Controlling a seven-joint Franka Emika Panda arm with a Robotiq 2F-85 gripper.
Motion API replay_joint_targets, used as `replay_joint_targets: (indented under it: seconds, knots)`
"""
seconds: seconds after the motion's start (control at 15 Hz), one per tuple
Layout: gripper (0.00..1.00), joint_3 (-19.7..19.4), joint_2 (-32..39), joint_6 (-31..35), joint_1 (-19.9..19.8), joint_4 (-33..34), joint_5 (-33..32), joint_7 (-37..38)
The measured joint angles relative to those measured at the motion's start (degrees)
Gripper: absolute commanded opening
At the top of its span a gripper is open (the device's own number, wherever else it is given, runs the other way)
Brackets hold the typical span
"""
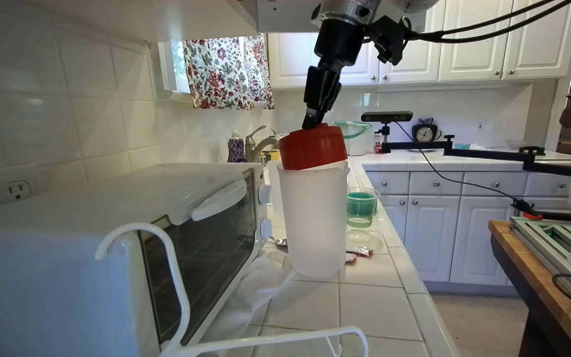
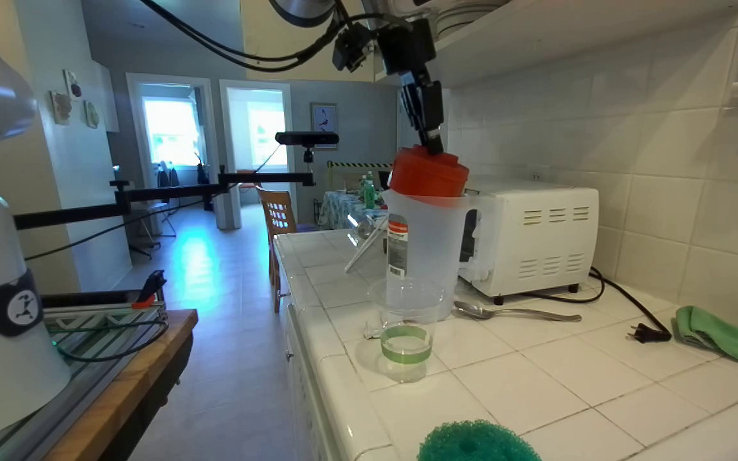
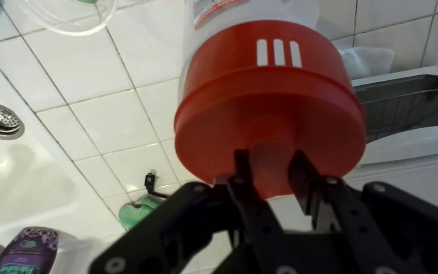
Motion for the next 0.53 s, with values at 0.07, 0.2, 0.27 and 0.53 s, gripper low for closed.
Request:
replay_joint_targets:
  seconds: [0.07,0.2,0.27,0.53]
  knots:
    - [0.08,0.2,0.0,0.0,0.0,-0.1,-0.6,0.1]
    - [0.08,0.6,0.0,0.0,0.0,-0.4,-2.6,0.6]
    - [0.08,0.7,0.0,0.1,-0.1,-0.5,-4.0,1.2]
    - [0.08,1.3,0.0,0.9,-0.2,-0.9,-8.4,3.4]
